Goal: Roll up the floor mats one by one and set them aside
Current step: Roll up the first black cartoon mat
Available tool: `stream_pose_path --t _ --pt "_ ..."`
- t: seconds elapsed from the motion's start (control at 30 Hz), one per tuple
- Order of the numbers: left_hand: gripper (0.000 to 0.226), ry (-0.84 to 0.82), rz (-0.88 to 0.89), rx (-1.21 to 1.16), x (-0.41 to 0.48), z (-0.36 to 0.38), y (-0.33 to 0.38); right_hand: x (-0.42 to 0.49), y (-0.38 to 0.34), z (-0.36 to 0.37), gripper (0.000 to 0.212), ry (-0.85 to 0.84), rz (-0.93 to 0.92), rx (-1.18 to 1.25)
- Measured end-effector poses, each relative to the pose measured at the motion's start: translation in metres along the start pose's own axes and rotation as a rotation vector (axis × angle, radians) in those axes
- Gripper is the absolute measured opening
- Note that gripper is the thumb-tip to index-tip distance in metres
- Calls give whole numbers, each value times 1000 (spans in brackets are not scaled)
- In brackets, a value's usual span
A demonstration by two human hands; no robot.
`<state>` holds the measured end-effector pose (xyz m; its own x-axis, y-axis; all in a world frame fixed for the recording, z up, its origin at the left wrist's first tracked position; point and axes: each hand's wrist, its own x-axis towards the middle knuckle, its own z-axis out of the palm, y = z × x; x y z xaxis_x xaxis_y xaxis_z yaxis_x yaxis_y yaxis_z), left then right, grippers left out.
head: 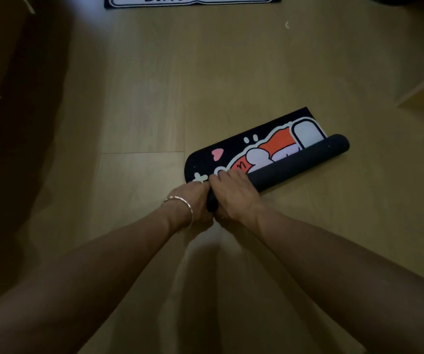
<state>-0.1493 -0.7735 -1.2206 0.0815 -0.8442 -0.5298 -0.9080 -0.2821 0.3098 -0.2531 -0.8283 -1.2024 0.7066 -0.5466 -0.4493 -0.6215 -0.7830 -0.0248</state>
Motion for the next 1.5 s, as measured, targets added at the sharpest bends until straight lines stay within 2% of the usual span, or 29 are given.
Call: stream_pose_path --t 0.07,0.13,0.2,0.27,0.33,0.4,0.5,0.57,0.67,0.73,0.8,0.83,0.9,0.97,1.03,1.13,1.23,1.3,1.37,1.43,1.5 --pt "53 -194 -4 -152 4 -14 -6 -7 -2 5 59 124 -45 -32" --pt "54 -272 4 -217 4 -21 -11 -6 -3 3 58 95 -48 -8" --pt "54 -199 -1 -180 1 -16 -9 3 0 -4 55 -58 -21 41" --pt "54 -31 -9 -2 -5 -3 -3 14 2 -12 50 -241 -6 58" --pt "51 100 -17 136 -9 8 3 18 3 -16 48 -318 8 63" --pt "47 91 -30 92 -7 8 3 13 3 -14 52 -229 0 82" --pt "43 -164 -34 -176 2 -8 -6 -5 0 -2 58 51 -55 9" --pt "41 -267 -11 -262 4 -15 -12 -8 -1 -2 57 93 -72 -32" --pt "49 -169 -23 -273 0 -8 -9 4 2 -11 57 -113 -54 5" --pt "61 -41 -57 -173 -4 0 -2 13 5 -17 59 -276 -43 12" --pt "64 22 -71 -33 -4 5 4 15 6 -19 58 -330 -16 33" --pt "63 18 -76 1 -3 7 5 14 5 -18 57 -318 -16 27" --pt "54 -71 -76 -5 -3 1 5 5 5 -14 57 -179 -61 3" --pt "43 -217 -45 -107 -1 -13 0 -4 6 -8 63 -2 -114 -36" --pt "37 -317 -25 -228 1 -25 -5 -8 7 -6 65 63 -128 -63" --pt "53 -267 -58 -180 0 -22 -2 3 5 -11 61 -54 -91 -39" --pt "64 -57 -110 54 -9 -4 10 14 2 -20 55 -269 -68 -63" --pt "67 21 -120 203 -13 5 14 15 -1 -21 51 -362 -48 -65" --pt "70 6 -112 218 -11 6 12 10 -1 -16 54 -299 -27 29" --pt "72 -130 -110 103 -6 -3 6 1 0 -5 60 -131 -38 73" --pt "71 -265 -110 -8 -2 -13 -2 -6 -1 5 61 -7 -81 -4"
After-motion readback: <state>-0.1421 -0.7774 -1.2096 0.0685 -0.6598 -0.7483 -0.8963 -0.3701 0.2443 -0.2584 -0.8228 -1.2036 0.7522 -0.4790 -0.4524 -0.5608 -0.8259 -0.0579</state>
